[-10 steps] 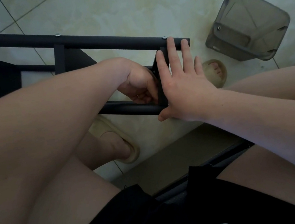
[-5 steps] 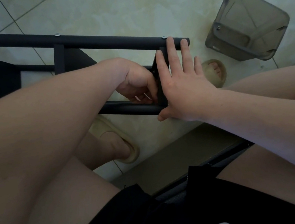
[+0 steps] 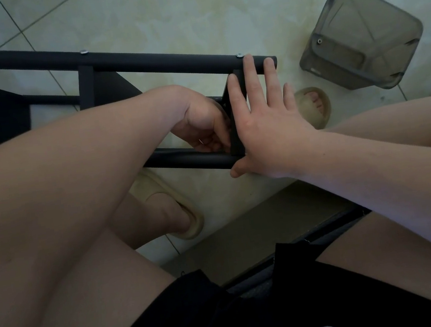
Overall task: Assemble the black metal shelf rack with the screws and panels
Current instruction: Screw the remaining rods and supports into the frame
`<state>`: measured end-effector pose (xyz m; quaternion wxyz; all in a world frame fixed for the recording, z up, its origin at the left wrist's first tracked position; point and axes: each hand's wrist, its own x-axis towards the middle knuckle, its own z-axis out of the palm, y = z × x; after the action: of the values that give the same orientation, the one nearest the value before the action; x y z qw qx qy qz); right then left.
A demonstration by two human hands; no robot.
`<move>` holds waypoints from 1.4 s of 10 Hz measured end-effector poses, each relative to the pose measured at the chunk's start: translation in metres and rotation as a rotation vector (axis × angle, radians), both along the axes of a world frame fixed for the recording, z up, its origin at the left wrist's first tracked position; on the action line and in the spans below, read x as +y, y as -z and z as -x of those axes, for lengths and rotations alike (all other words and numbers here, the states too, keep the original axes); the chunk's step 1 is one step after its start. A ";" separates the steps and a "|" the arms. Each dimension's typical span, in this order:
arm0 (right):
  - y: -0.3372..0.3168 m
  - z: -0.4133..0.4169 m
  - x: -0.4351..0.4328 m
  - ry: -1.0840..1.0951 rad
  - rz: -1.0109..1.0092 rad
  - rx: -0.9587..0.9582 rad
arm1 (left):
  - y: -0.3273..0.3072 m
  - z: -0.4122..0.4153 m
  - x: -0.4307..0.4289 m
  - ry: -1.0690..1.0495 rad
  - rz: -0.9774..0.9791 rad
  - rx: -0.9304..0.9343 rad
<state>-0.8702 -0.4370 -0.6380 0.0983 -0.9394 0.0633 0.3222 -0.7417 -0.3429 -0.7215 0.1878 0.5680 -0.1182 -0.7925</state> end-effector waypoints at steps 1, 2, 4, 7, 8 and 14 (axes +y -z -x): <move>0.001 0.001 0.000 0.005 0.000 -0.002 | -0.001 0.000 0.000 0.007 0.003 0.002; 0.002 0.001 0.000 0.002 0.003 -0.007 | -0.004 0.001 0.000 0.010 0.003 0.003; 0.005 -0.011 -0.012 -0.024 -0.005 -0.011 | -0.015 -0.009 0.004 -0.023 -0.003 -0.244; 0.004 -0.059 -0.055 0.027 -0.045 -0.235 | -0.081 -0.053 0.040 0.212 -0.102 -0.665; 0.010 -0.063 -0.054 0.173 -0.046 -0.367 | -0.093 -0.049 0.050 0.306 -0.092 -0.971; -0.042 -0.106 -0.058 0.158 0.021 -0.337 | -0.146 -0.084 0.024 -0.032 -0.006 -1.551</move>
<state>-0.7644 -0.4949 -0.5958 0.1229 -0.9731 0.1230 0.1511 -0.6577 -0.3185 -0.5751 0.0614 0.9625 -0.2055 -0.1660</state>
